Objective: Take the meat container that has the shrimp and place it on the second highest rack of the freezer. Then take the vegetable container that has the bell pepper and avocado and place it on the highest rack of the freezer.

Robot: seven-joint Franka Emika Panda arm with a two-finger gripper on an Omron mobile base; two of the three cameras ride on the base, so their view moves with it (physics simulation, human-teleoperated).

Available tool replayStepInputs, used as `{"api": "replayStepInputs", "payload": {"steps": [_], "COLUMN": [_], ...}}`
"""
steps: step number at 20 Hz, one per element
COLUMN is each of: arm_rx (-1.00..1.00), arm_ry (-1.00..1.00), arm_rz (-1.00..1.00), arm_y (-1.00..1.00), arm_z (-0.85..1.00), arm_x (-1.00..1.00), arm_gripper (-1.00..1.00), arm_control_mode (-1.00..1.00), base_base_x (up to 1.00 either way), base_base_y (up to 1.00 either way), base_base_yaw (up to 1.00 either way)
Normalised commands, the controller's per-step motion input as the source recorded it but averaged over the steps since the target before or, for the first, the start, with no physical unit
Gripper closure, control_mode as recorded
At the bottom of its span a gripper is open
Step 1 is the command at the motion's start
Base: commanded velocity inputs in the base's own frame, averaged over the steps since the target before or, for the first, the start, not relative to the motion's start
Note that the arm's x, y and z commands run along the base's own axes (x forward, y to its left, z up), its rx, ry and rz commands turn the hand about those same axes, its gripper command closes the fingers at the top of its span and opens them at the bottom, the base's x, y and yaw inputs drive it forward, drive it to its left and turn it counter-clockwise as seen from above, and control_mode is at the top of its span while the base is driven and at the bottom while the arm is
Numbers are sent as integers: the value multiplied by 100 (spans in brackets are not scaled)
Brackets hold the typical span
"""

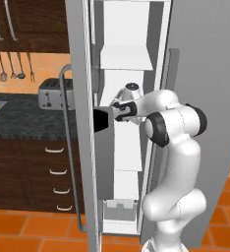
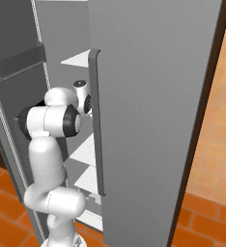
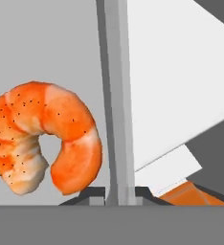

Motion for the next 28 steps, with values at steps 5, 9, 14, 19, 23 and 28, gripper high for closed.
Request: {"api": "replayStepInputs", "payload": {"steps": [5, 9, 14, 19, 23, 28], "arm_rx": [0, 0, 2, 1, 0, 0], "arm_ry": [0, 0, -4, -4, 0, 0], "arm_rz": [-5, -8, -7, -15, -8, 0], "arm_y": [0, 0, 0, -23, -7, 0], "arm_z": [3, 13, -9, -2, 0, 0], "arm_x": [71, 42, 8, 10, 0, 0], "arm_gripper": [100, 100, 100, 100, 100, -100], "arm_control_mode": [-100, -100, -100, -100, -100, -100], "base_base_x": [0, 0, 0, 0, 0, 0], "base_base_y": [0, 0, 0, 0, 0, 0], "base_base_yaw": [0, 0, 0, 0, 0, 0]}}
